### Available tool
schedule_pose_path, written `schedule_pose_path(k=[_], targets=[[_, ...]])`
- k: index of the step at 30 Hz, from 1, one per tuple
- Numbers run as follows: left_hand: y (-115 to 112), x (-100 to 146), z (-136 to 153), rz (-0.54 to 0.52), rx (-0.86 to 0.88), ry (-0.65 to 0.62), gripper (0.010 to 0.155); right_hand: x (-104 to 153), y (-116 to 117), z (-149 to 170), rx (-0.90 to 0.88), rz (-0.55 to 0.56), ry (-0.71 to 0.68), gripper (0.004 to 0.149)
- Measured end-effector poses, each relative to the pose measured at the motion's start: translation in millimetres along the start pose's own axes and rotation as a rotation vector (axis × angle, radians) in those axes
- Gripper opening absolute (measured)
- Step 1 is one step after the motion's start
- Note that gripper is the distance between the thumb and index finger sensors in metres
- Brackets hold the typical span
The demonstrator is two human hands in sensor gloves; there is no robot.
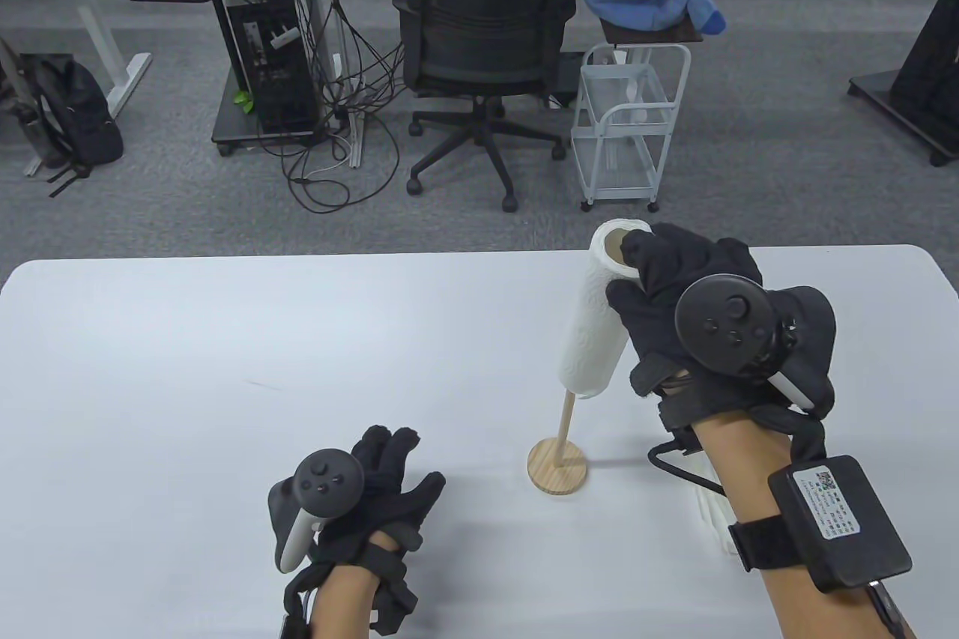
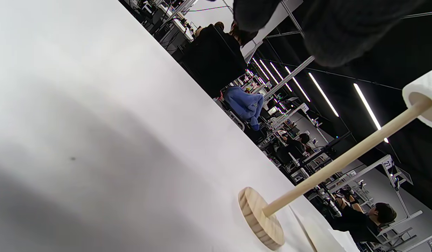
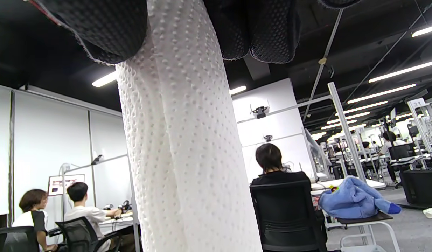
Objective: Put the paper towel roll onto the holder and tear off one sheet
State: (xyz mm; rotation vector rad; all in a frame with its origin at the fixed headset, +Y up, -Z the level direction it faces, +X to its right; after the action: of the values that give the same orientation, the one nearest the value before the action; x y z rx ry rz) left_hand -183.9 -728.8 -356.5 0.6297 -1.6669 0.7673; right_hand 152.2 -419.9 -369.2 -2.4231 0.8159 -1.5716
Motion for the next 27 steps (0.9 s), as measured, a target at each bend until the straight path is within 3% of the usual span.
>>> schedule_pose_path(k=[27], targets=[[-3.0,0.1,-1.8,0.003,0.001,-0.015,0.078,17.4,84.0,3.2,-0.019,-0.138,-0.025,0.054]])
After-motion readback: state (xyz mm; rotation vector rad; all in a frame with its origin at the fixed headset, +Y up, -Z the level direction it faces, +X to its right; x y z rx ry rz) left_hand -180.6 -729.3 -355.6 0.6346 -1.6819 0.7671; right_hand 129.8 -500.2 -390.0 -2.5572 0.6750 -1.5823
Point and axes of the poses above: the tracker on the back of each hand, its own z axis roughly to the little-finger side, its own x axis roughly from the fingertips to the wrist, y = z × x, the point moved 3 cm from there along -x, roughly from the wrist to the fingertips, and after that the axes turned 7 degrees about -y, right-handed, at the moved point
